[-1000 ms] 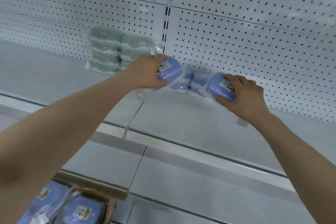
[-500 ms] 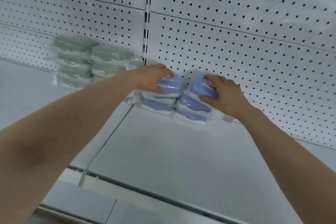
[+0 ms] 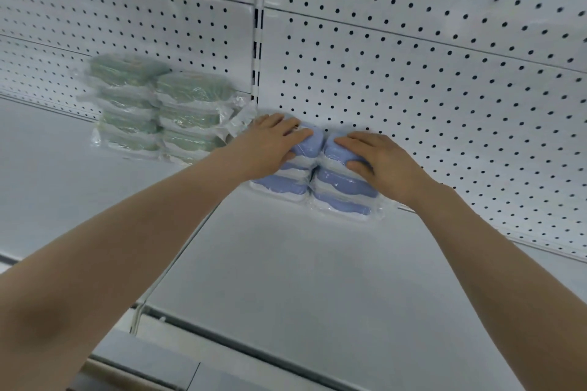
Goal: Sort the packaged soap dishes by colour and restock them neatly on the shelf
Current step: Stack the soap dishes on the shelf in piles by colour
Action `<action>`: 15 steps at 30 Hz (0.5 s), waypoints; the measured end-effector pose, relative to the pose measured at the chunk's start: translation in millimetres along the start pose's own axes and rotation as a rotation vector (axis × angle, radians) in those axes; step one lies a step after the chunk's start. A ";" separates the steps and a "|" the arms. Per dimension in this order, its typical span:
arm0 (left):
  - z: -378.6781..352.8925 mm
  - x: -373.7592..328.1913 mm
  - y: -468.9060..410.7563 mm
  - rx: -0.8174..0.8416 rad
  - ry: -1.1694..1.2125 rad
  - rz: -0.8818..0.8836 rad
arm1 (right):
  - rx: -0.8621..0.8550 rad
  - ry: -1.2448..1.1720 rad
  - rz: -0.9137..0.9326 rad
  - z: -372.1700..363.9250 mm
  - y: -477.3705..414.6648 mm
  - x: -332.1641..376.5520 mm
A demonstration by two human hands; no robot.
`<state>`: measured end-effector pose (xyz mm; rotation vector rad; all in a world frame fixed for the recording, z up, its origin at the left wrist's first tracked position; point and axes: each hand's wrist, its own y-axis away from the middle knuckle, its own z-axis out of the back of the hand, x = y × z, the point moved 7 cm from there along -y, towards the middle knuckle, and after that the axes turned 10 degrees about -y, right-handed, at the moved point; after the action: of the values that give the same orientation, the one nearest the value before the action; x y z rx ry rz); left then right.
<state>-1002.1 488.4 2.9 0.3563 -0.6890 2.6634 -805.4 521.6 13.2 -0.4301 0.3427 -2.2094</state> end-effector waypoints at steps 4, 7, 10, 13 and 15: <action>3.3 -1.8 2.0 -0.009 -0.028 0.027 | -0.056 0.176 0.049 -3.9 8.6 8.5; 10.7 -3.1 6.2 -0.033 -0.071 0.034 | -0.055 0.242 0.030 -3.1 9.4 15.1; 22.2 -5.2 14.7 -0.115 -0.059 0.038 | -0.051 0.279 0.043 2.6 9.2 20.0; 42.0 -8.1 33.5 -0.205 -0.034 0.055 | -0.061 0.316 0.049 9.6 13.9 29.5; 53.2 -10.1 52.9 -0.232 -0.036 0.061 | -0.063 0.334 0.059 12.1 21.7 44.2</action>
<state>-1006.6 415.5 22.8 0.3245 -1.0238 2.6010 -811.5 472.4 24.0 -0.0793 0.5971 -2.2147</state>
